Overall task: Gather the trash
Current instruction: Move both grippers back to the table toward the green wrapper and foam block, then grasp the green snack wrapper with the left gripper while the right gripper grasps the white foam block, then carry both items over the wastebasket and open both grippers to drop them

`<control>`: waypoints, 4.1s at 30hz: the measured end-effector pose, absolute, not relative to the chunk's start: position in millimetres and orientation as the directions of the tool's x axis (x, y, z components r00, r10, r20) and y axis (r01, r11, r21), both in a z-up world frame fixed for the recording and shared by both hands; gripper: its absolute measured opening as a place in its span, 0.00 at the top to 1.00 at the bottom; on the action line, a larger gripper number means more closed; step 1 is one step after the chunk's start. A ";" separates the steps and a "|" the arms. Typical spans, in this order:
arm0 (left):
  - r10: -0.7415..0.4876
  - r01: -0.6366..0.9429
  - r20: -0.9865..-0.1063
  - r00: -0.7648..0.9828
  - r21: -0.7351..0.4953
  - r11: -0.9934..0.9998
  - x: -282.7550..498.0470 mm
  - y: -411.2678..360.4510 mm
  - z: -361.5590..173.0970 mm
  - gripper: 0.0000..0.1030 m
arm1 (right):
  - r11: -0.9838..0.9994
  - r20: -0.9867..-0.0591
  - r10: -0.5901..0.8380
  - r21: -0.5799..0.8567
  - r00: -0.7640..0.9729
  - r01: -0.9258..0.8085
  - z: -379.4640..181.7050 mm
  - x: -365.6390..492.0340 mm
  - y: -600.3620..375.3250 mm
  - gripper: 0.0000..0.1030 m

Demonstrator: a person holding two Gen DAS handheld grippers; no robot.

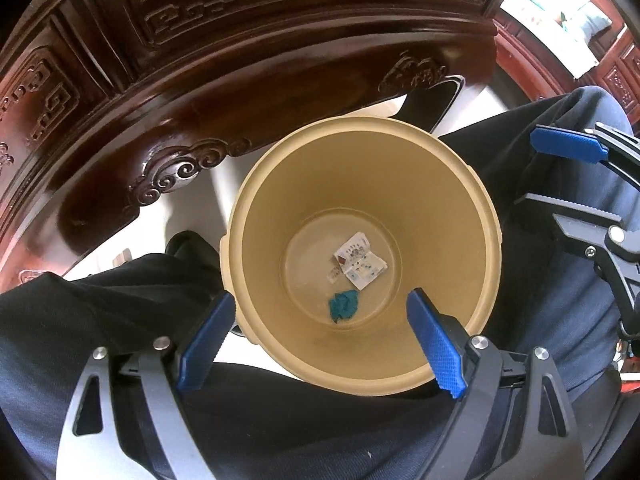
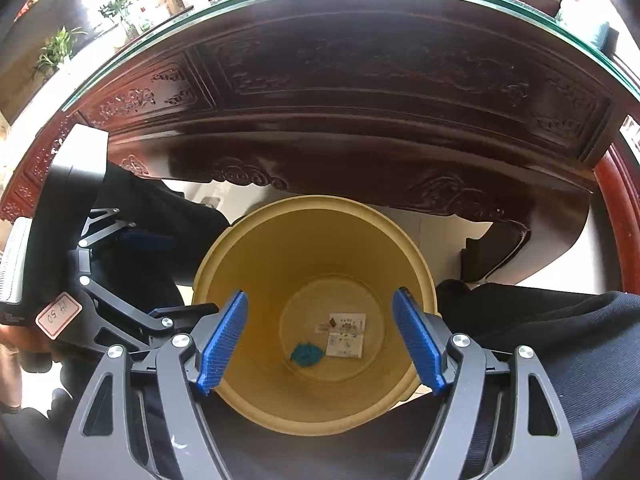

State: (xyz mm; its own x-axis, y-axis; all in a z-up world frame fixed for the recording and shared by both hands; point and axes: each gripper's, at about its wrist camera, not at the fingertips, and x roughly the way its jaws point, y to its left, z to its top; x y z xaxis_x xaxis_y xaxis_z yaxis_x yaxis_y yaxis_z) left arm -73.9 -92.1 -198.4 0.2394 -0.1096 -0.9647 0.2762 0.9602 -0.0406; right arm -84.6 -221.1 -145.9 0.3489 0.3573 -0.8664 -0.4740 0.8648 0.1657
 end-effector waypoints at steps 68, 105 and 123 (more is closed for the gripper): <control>-0.105 -0.074 -0.681 0.725 -0.228 0.971 112.5 17.9 -24.1 0.81 | 0.870 -0.507 0.492 0.276 0.708 -0.408 10.3 87.1 -178.2 0.13; -0.180 0.048 -0.602 0.778 -0.229 0.972 16.1 -1.5 11.5 0.81 | 0.850 -0.493 0.527 0.280 0.692 -0.447 30.5 22.5 -222.2 0.74; -0.254 0.149 -0.787 0.561 -0.206 0.967 -90.7 -52.3 -95.1 0.81 | 0.862 -0.649 0.497 0.294 0.576 -0.413 -48.3 -103.1 -264.6 0.74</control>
